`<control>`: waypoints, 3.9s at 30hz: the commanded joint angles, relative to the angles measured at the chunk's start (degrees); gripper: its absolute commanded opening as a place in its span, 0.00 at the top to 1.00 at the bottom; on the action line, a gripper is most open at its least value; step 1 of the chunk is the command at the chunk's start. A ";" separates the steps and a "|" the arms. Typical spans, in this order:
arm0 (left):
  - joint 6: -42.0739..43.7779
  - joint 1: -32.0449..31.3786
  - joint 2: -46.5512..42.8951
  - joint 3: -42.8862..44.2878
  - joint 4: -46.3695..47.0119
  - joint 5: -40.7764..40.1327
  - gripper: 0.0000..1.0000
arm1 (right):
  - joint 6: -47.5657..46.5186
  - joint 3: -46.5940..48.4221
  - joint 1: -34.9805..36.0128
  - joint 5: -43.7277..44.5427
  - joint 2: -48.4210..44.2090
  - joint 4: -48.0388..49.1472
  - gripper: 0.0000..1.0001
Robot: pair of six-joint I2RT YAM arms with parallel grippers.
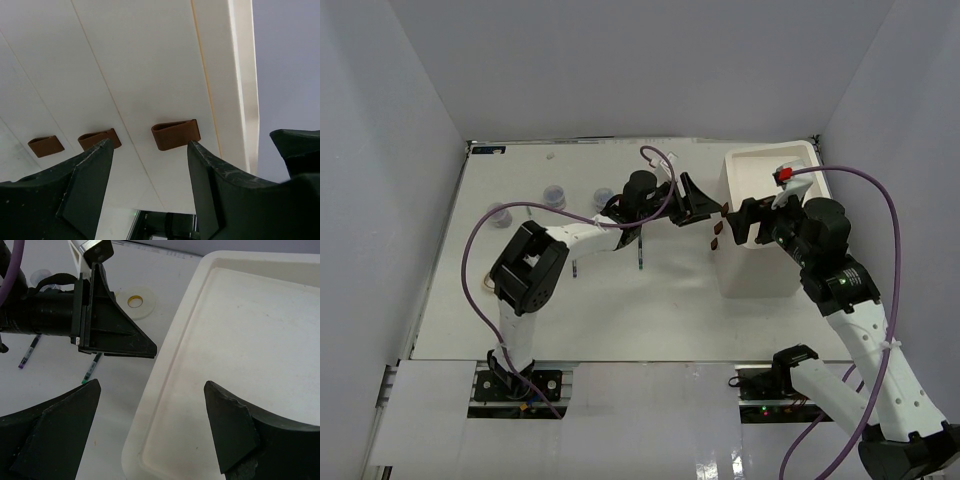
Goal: Sort the stationery into containers
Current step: Open the drawer in the storage box, then pick up the pen from the center of the board.
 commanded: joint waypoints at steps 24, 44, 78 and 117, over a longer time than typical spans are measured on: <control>-0.45 -1.59 2.86 5.10 9.33 4.79 0.36 | 0.73 1.60 0.29 -0.81 1.42 0.39 0.09; -1.69 -1.50 0.14 1.50 12.42 5.15 1.00 | 2.49 0.46 0.20 0.59 1.59 0.39 0.08; 11.24 6.32 -20.61 -10.37 -13.42 2.33 1.00 | 7.94 -0.95 -1.90 6.40 4.67 -2.77 0.09; 36.46 21.26 -30.21 -15.73 -57.20 -35.54 0.07 | 1.96 -1.30 -1.90 6.40 -4.12 -3.56 0.10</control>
